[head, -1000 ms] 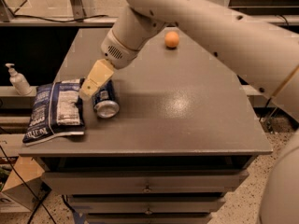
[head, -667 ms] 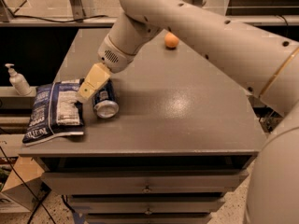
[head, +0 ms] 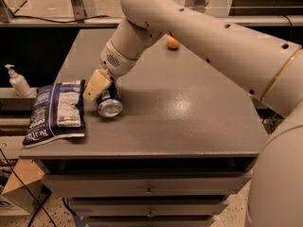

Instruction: Place pepsi can upright

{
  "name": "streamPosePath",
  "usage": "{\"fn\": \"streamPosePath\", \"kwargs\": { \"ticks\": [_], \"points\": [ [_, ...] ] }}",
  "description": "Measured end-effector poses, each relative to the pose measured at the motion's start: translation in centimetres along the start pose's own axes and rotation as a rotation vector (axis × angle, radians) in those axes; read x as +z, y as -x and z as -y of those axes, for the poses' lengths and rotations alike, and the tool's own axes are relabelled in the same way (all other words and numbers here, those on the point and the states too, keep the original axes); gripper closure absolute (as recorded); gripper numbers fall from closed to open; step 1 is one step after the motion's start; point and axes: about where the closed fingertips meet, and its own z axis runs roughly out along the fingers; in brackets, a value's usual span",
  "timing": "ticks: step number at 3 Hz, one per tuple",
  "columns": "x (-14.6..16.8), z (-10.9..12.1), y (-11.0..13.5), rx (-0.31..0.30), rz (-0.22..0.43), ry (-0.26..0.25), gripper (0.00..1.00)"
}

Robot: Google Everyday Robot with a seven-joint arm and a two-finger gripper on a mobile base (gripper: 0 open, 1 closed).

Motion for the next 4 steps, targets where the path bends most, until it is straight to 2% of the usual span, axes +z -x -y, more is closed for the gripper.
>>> {"fn": "streamPosePath", "kwargs": {
  "ticks": [1,2,3,4],
  "points": [
    [-0.8,-0.4,0.3,-0.013,0.003,-0.027,0.65],
    [-3.2,-1.1,1.8,-0.074,0.067,-0.051,0.87],
    [-5.6,-1.3,3.4,-0.161,0.135,-0.060,1.00],
    [-7.3,-1.4,4.7,-0.241,0.222,-0.049,1.00]
  ]
}}
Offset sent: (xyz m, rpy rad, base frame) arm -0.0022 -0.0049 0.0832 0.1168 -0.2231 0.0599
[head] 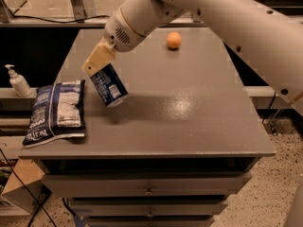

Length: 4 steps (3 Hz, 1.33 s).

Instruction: Place pepsi can upright

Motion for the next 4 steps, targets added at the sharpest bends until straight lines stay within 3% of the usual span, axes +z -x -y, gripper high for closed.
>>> {"fn": "streamPosePath", "kwargs": {
  "ticks": [2,3,4],
  "points": [
    [-2.8,0.3,2.5,-0.198,0.250,-0.012,1.00],
    [-3.6,0.1,3.1,-0.292,0.319,-0.036,1.00],
    [-3.6,0.1,3.1,-0.349,0.352,-0.060,1.00]
  ]
}}
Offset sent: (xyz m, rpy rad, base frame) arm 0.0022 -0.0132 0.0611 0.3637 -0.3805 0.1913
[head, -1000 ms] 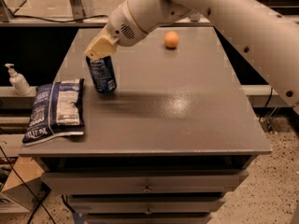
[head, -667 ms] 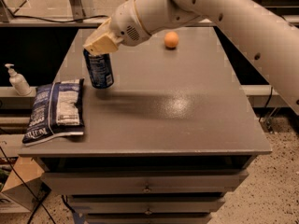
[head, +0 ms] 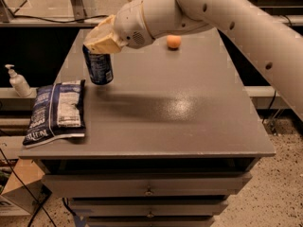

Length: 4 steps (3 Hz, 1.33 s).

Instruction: Place pepsi can upright

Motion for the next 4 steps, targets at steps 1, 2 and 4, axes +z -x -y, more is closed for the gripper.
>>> {"fn": "streamPosePath", "kwargs": {
  "ticks": [1,2,4],
  "points": [
    [0.7,-0.2,-0.5,-0.030,-0.024,-0.021,1.00],
    [1.6,-0.5,-1.4,-0.025,-0.047,-0.025,0.85],
    [2.4,-1.3,-2.9,0.013,-0.039,-0.034,0.38]
  ]
}}
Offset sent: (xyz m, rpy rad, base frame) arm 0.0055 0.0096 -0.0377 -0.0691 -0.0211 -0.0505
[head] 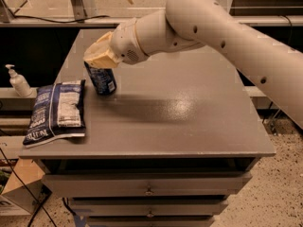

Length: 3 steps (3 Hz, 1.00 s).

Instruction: Place pepsi can upright

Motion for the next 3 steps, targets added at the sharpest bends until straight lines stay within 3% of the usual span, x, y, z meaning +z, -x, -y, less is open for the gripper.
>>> {"fn": "streamPosePath", "kwargs": {
  "ticks": [1,2,3],
  "points": [
    [0.16,-0.12,0.12,-0.002,0.000,0.004,0.15],
    [0.33,-0.25,0.24,-0.004,0.001,0.007,0.00],
    [0.34,-0.26,0.25,-0.004,0.001,0.007,0.00]
  ]
}}
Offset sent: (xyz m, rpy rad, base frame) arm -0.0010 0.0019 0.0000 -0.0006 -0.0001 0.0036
